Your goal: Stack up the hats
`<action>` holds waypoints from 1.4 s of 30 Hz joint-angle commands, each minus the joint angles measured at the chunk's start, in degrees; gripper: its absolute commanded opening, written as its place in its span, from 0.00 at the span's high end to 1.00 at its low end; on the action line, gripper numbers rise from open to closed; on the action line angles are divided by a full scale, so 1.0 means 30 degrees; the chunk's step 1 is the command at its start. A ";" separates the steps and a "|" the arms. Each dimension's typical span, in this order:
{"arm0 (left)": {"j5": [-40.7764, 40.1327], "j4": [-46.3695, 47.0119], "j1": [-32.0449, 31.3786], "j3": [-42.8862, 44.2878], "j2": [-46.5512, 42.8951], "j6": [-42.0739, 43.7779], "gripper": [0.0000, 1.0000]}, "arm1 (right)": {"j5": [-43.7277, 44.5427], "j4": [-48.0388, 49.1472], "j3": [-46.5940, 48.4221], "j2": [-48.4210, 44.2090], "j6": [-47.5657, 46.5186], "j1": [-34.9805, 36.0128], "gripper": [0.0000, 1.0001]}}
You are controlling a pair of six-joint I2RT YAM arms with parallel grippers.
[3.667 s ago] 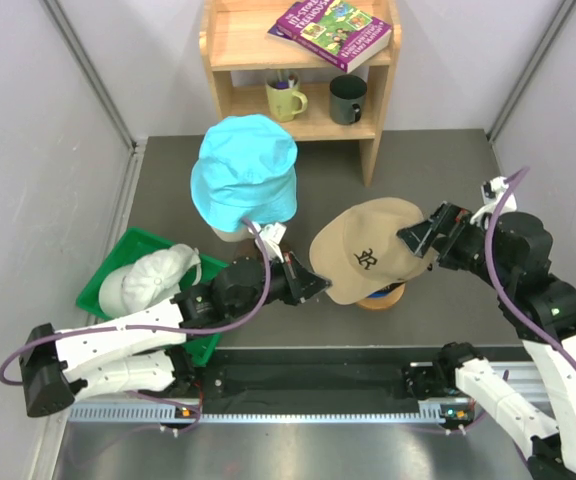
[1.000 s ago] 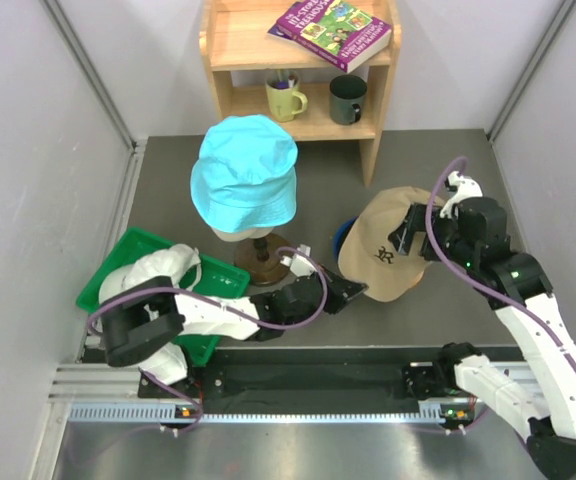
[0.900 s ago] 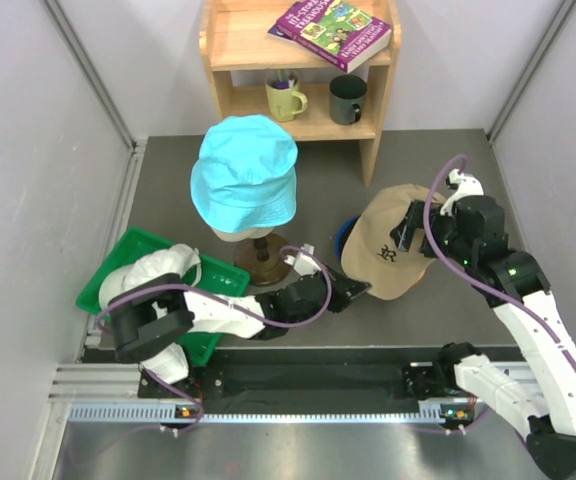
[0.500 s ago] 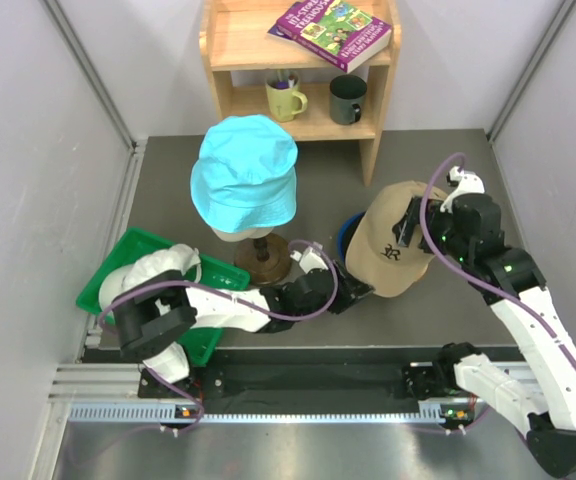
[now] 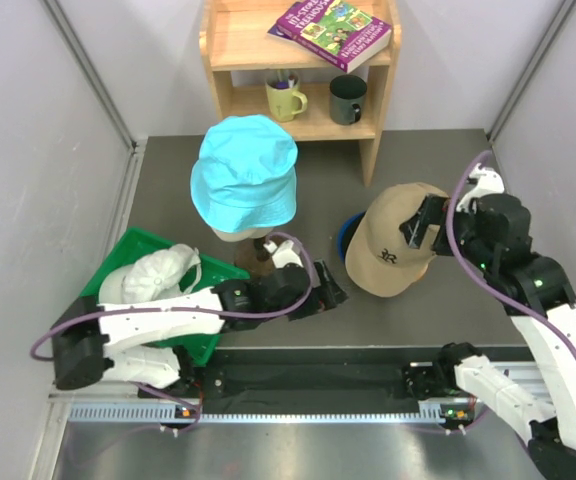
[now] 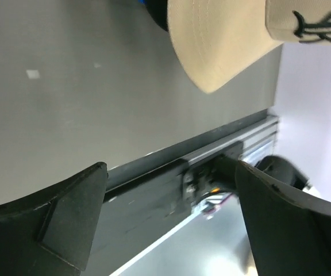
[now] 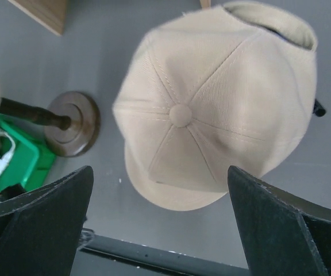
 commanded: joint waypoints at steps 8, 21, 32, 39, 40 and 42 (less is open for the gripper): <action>-0.6839 -1.5867 -0.0072 0.0847 -0.5952 0.1714 0.01 | 0.1421 -0.0684 0.1871 -0.1379 0.0124 0.0280 0.00; -1.2534 -2.5721 0.1506 0.2432 -0.7336 -0.2742 0.01 | 0.0366 0.1808 0.0434 -0.1174 0.0829 0.0309 0.00; -1.0866 -1.6963 0.9651 0.1786 -0.7424 0.7622 0.01 | 0.0336 0.1604 0.0874 -0.0763 0.0535 0.0280 0.00; -1.1772 -1.7167 1.2113 0.0968 -0.8155 0.7279 0.01 | 0.0688 0.1281 0.0992 -0.0969 0.0447 0.0280 0.00; -1.1976 -1.7282 1.2290 0.0675 -0.8417 0.7016 0.01 | 0.0689 0.1281 0.0991 -0.1114 0.0418 0.0280 0.00; -1.2212 -1.7371 1.3164 0.0000 -0.8537 0.6400 0.01 | 0.0777 0.1252 0.0962 -0.1203 0.0447 0.0280 0.00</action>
